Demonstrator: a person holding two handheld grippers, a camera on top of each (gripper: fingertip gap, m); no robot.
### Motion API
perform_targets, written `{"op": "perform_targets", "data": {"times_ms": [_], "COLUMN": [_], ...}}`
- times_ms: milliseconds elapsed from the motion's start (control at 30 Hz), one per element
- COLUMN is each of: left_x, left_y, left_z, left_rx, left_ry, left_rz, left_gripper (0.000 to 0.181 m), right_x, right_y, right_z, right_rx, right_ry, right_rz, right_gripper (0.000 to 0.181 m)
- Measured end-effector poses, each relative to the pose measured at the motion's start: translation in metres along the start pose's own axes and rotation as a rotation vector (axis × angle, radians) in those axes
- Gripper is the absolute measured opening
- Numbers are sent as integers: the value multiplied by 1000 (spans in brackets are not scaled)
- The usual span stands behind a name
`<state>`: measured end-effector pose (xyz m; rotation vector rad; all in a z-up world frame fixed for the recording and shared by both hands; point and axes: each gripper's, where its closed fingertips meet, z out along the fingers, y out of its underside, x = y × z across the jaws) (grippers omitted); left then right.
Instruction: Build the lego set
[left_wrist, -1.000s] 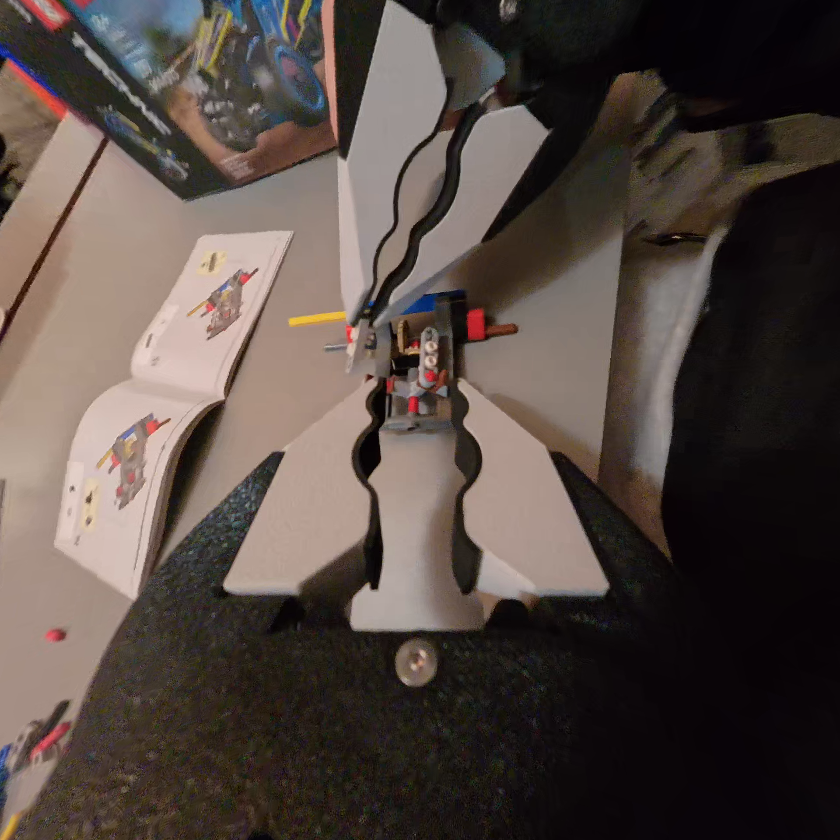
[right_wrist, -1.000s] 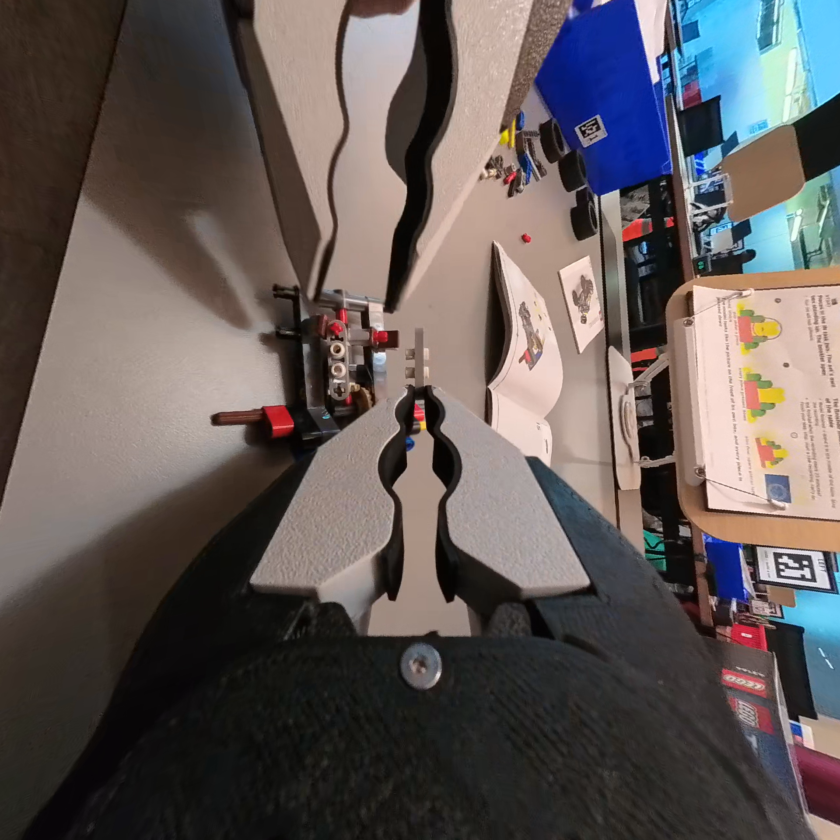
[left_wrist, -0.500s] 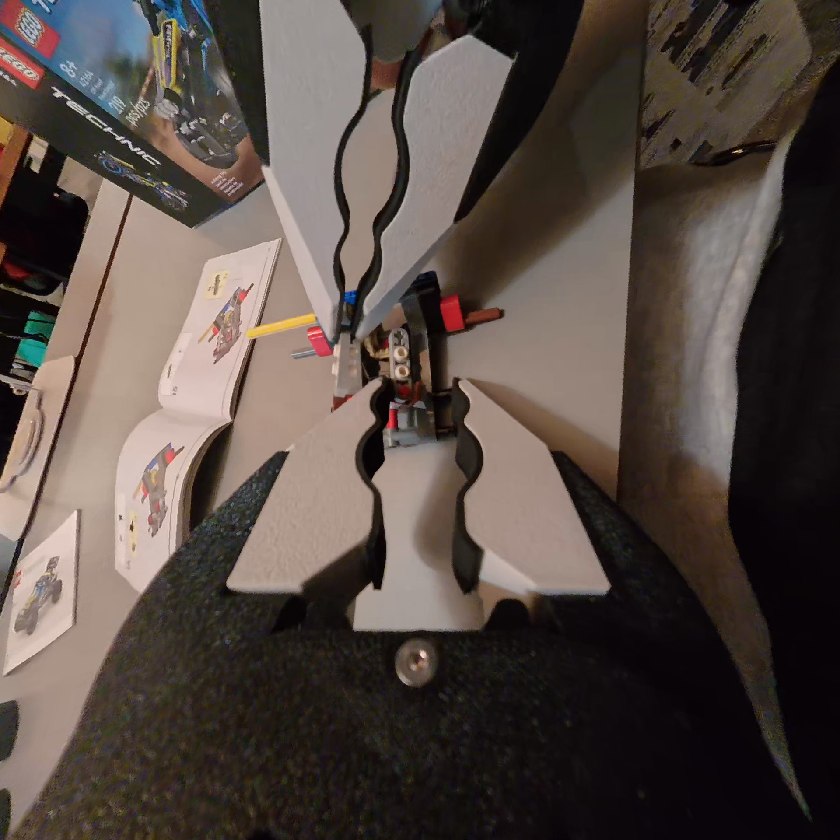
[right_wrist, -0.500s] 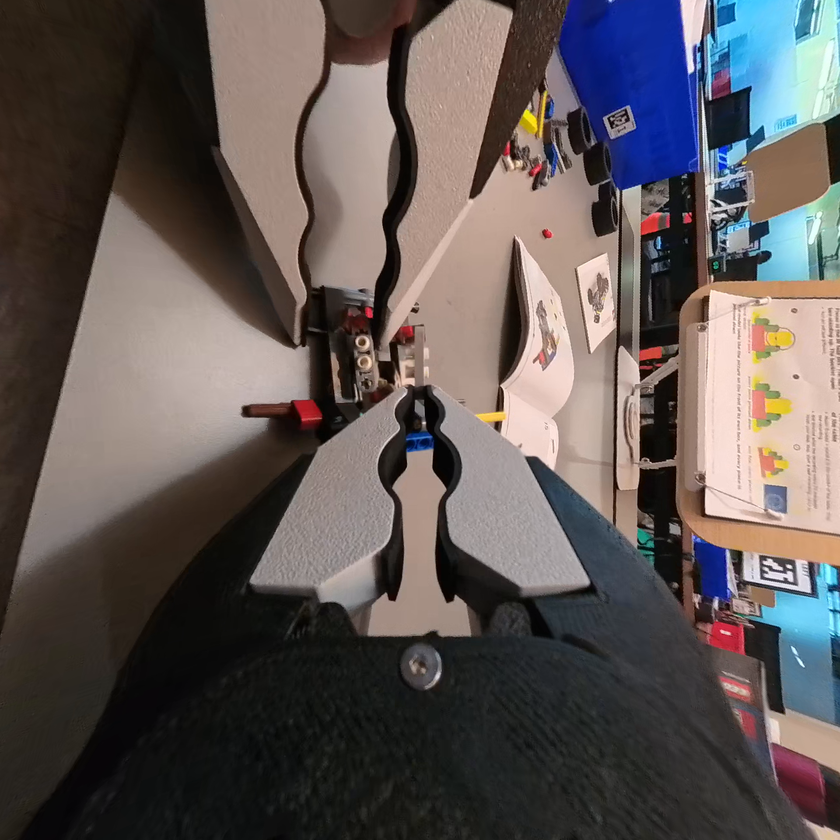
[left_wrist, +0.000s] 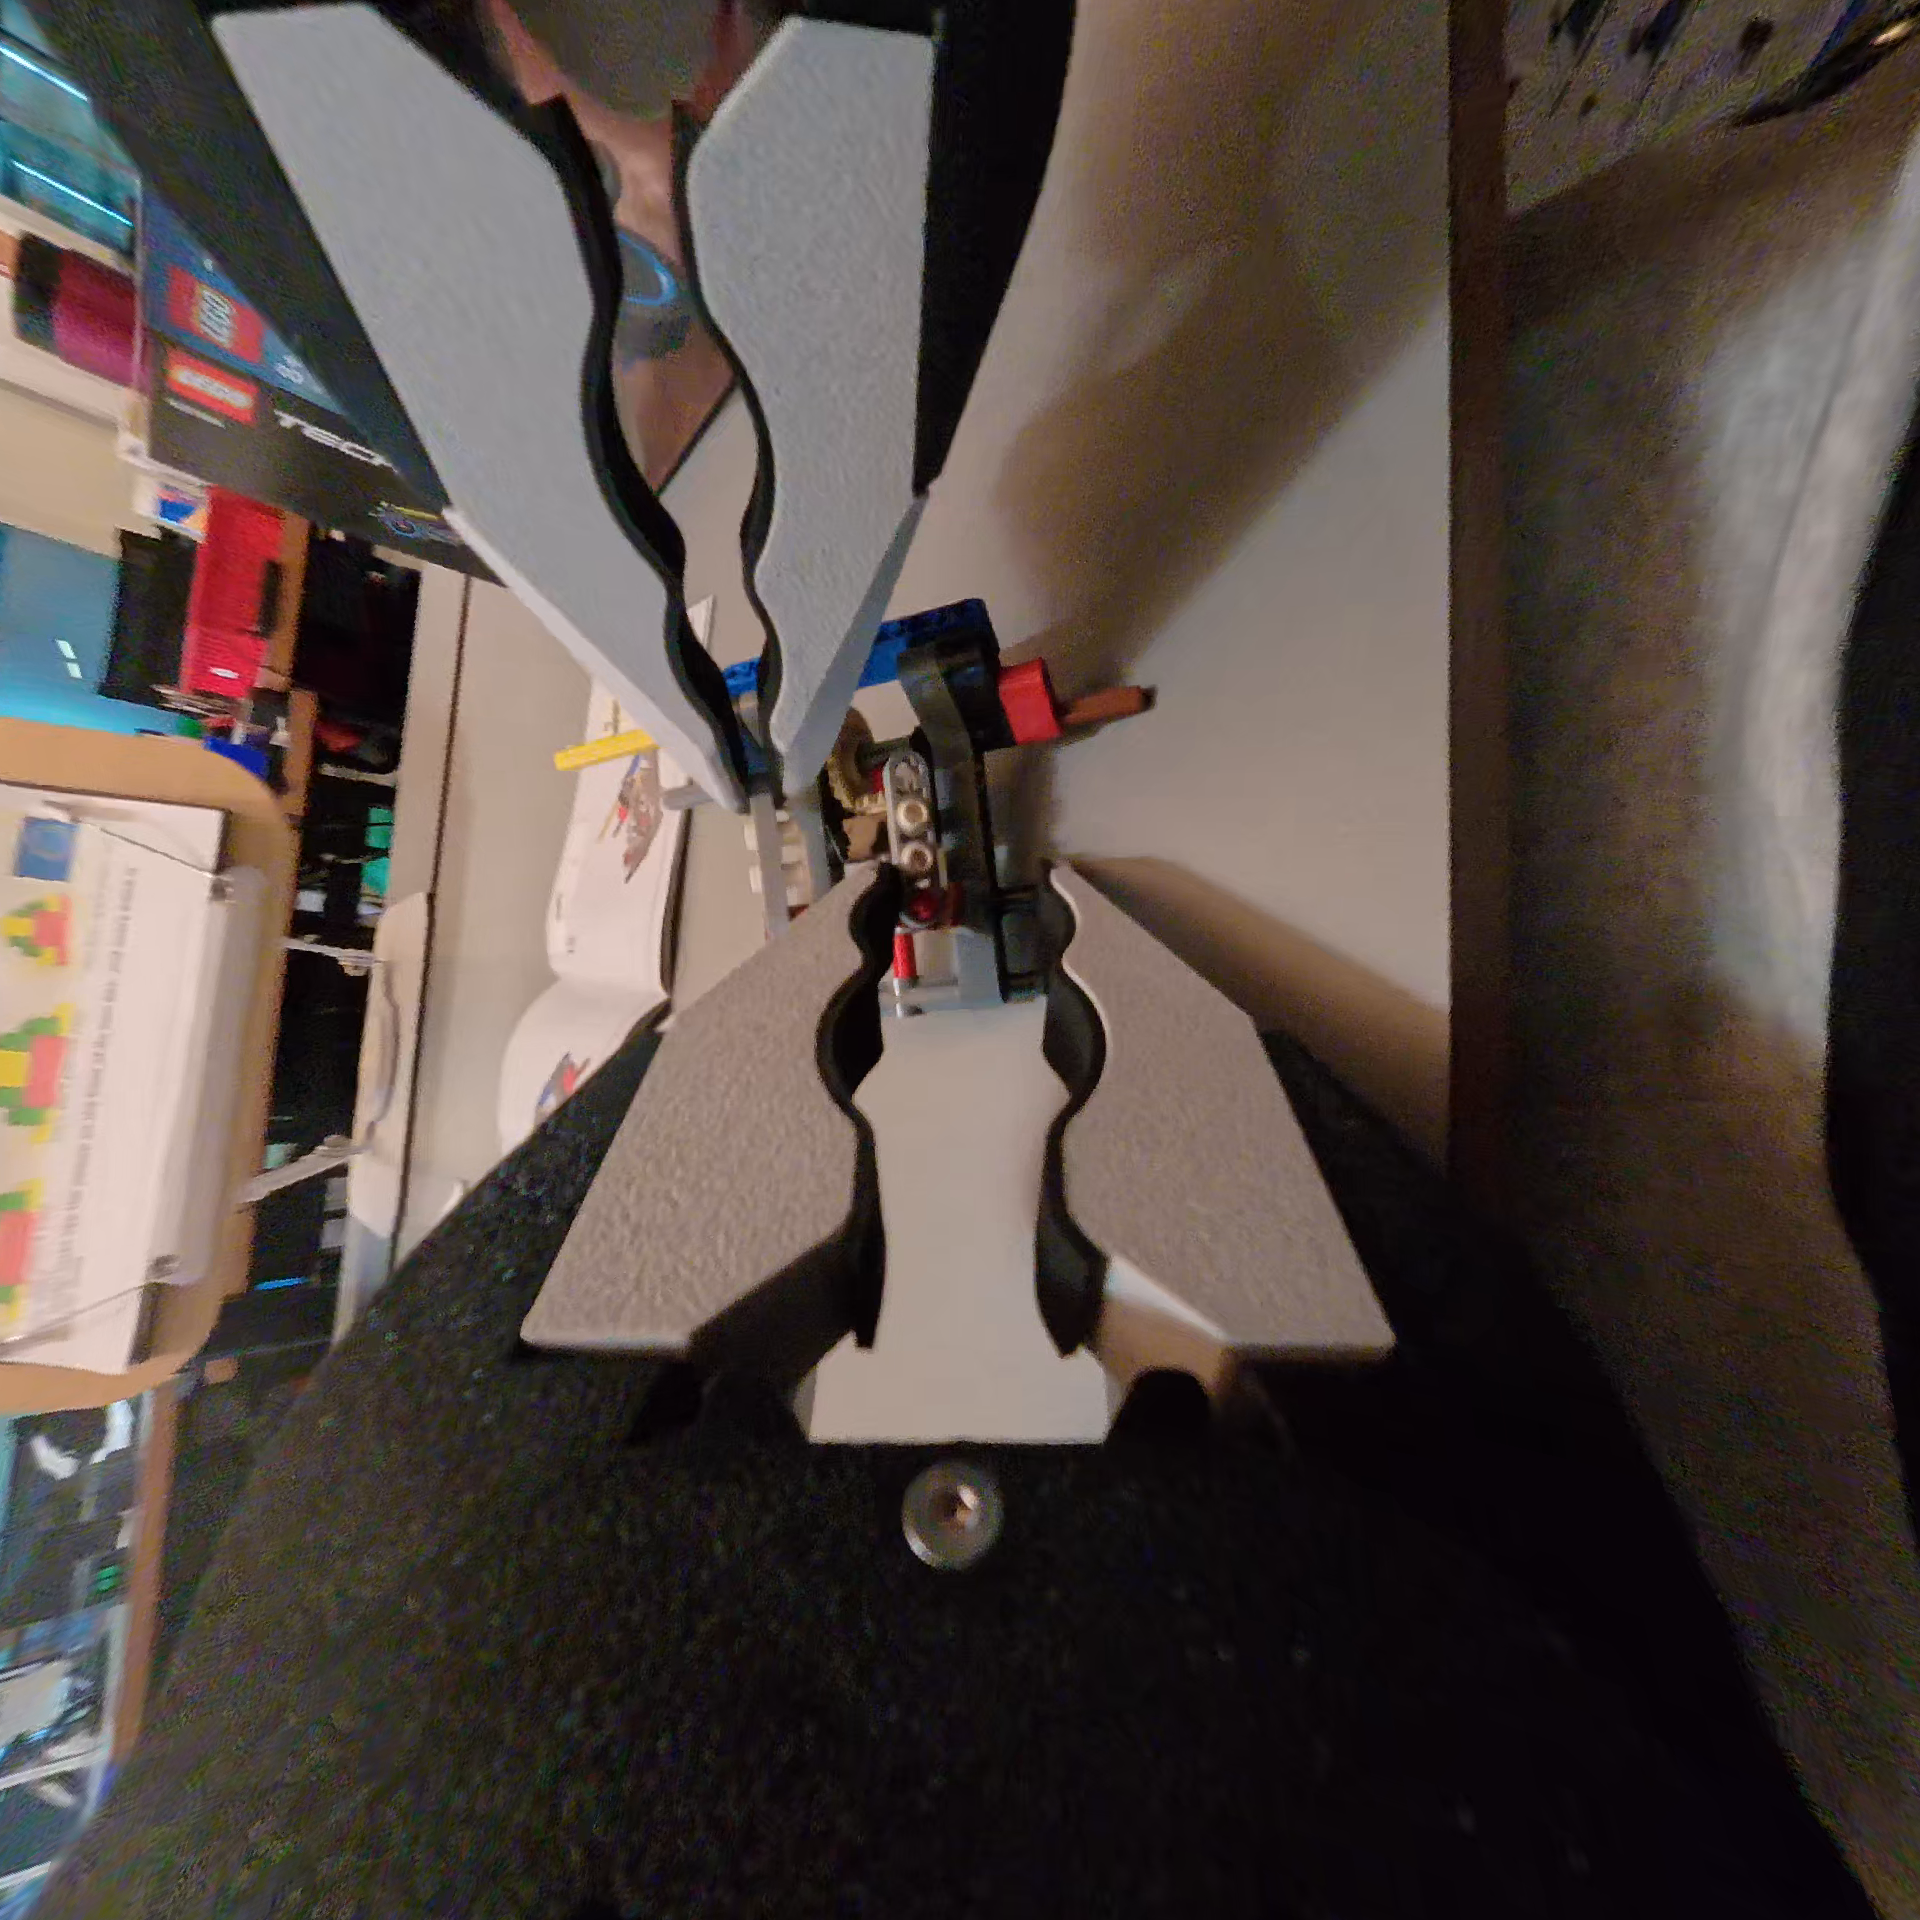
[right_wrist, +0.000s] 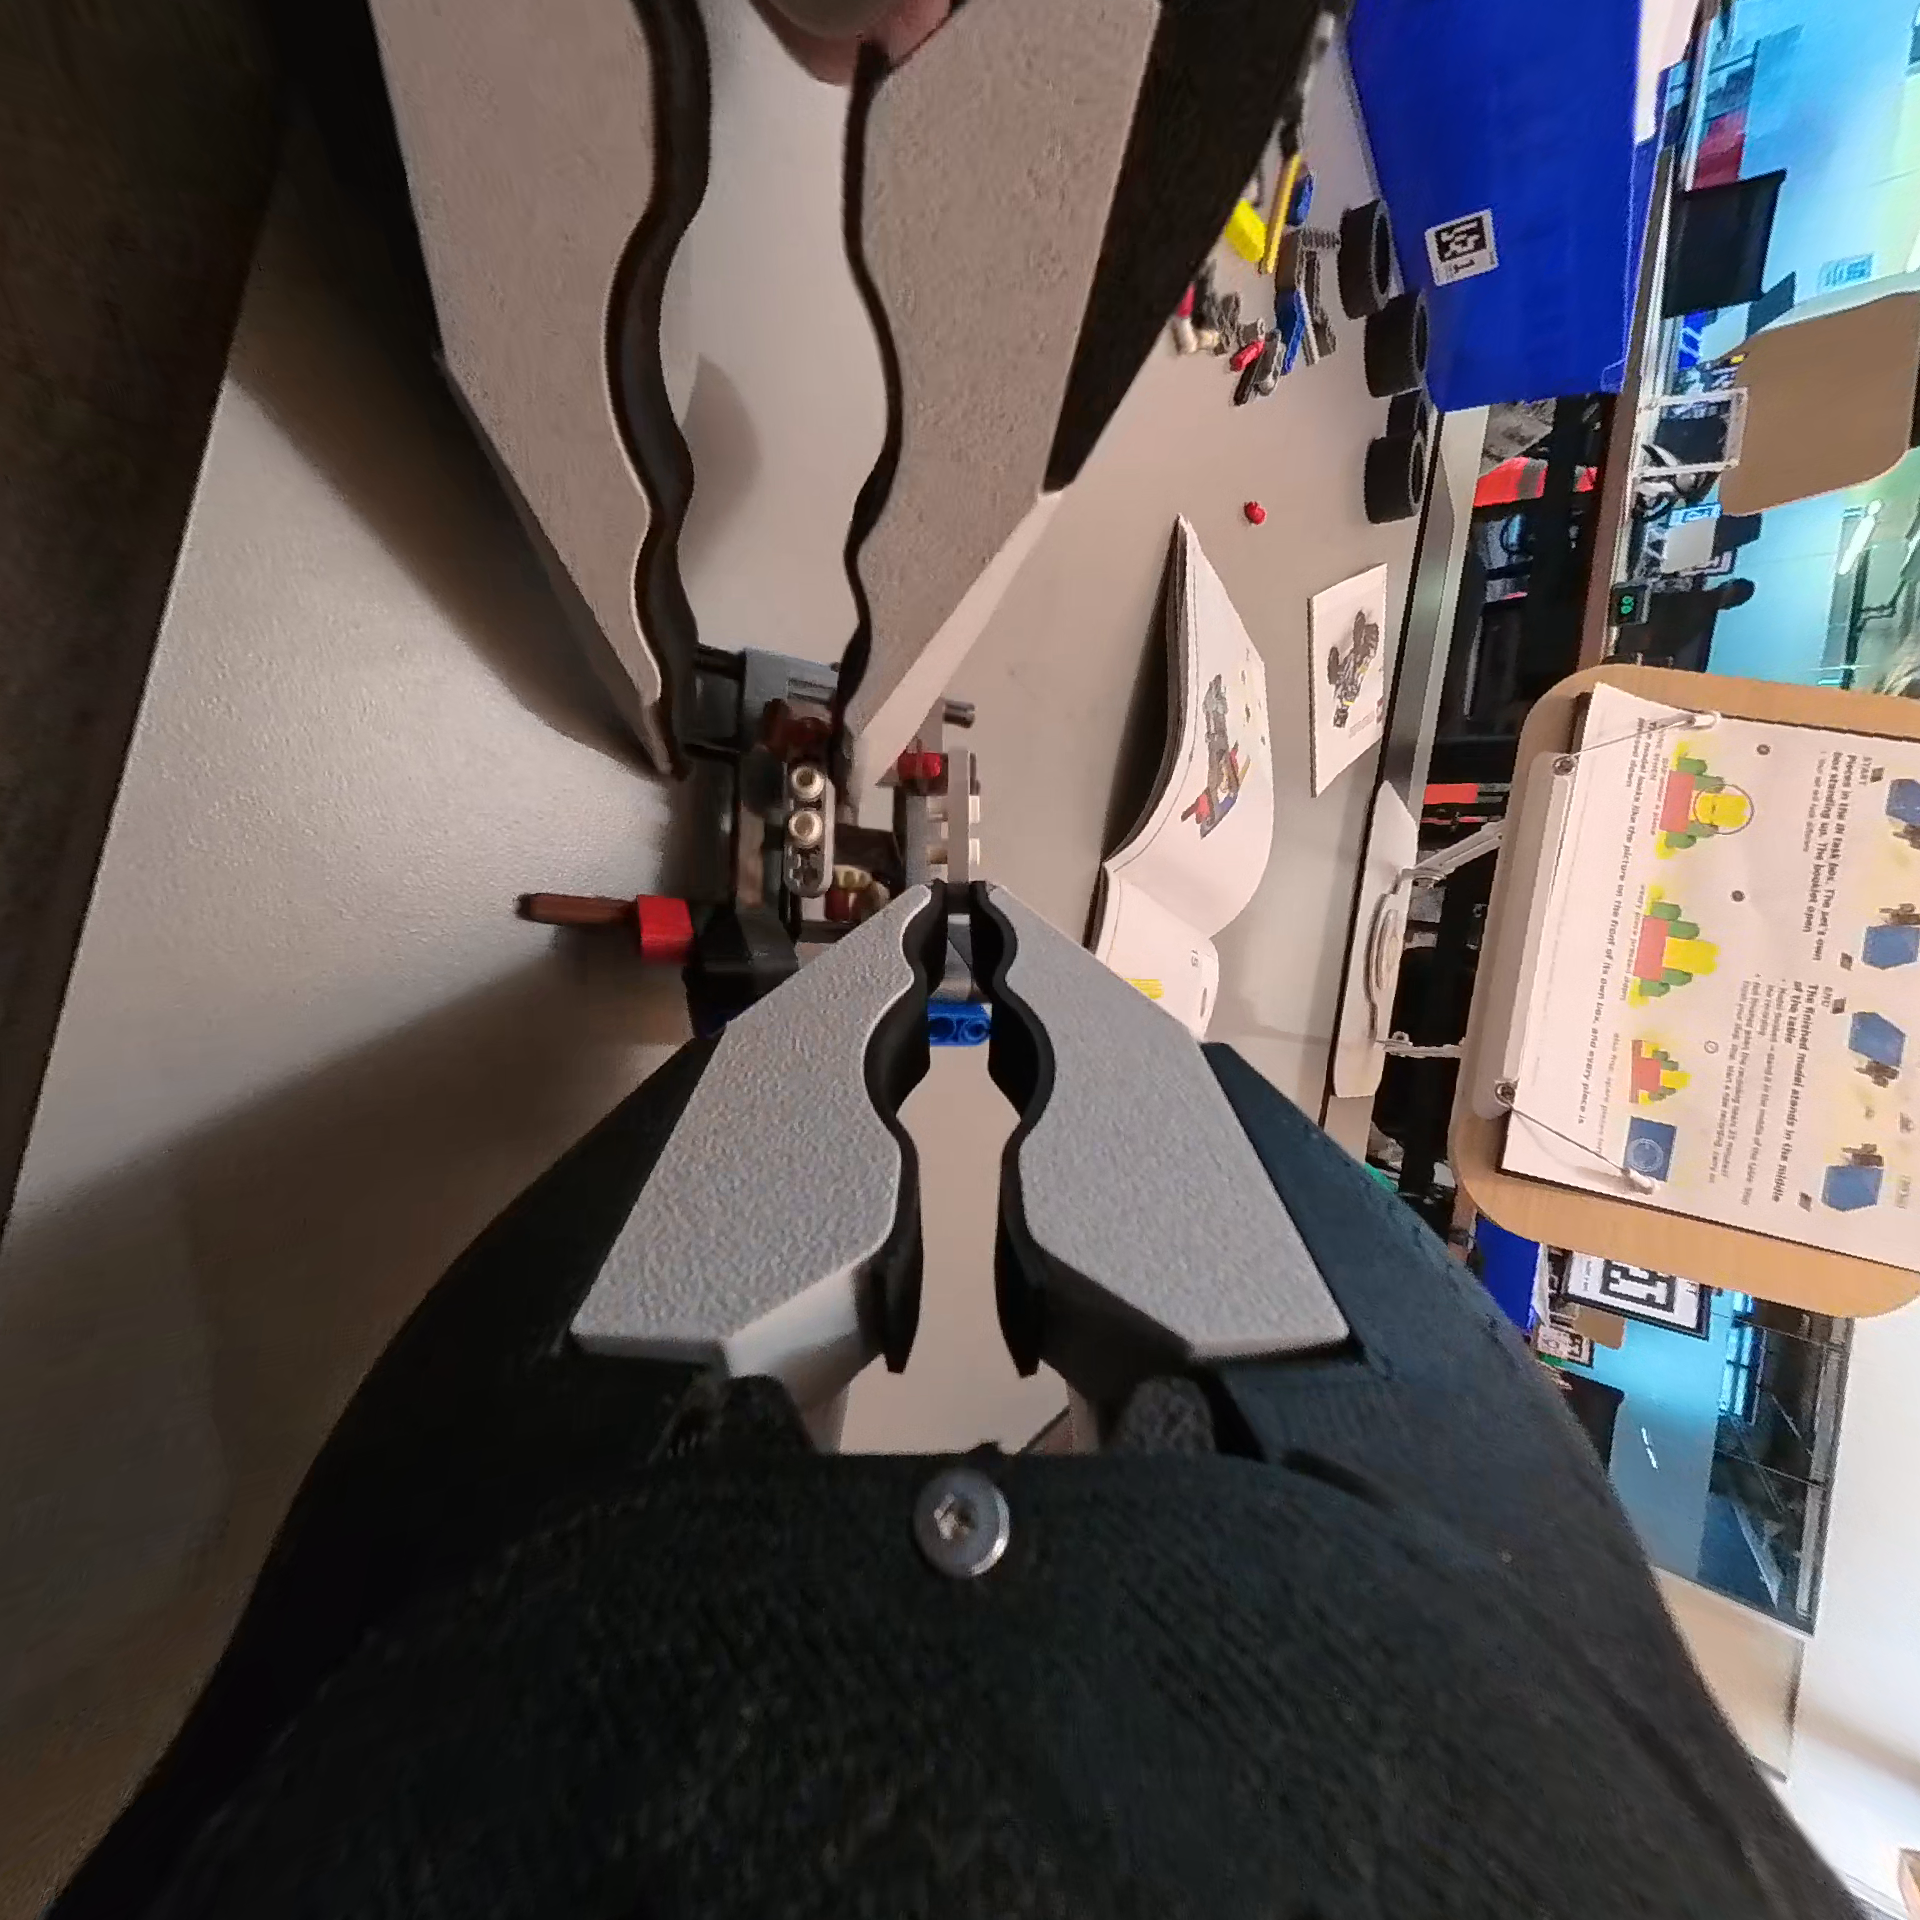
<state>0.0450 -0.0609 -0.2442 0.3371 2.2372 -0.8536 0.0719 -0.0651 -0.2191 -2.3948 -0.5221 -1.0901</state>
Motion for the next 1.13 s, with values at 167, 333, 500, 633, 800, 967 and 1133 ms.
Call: {"op": "perform_targets", "data": {"times_ms": [167,333,500,633,800,967,1133], "left_x": [-4,-10,-11,-10,-10,-10,-10], "left_y": [0,2,1,1,1,0,-2], "left_z": [2,5,8,10,12,13,14], "left_rx": [-20,-53,-69,-85,-100,-105,-78], "left_ry": [-57,-121,-117,-95,-86,-95,-96], "left_rz": [88,190,191,183,186,210,195], "left_gripper": [24,24,24,24,24,24,24], "right_x": [1,7,10,8,6,5,2], "right_y": [1,3,9,13,16,16,18], "right_z": [-2,-6,-6,-6,-5,-5,-8], "right_rx": [-13,-54,-112,-158,-196,-196,-196], "right_ry": [-8,4,25,14,22,21,-25], "right_rz": [3,17,107,147,96,12,-36], "right_gripper": [1,1,1,1,1,1,2]}}
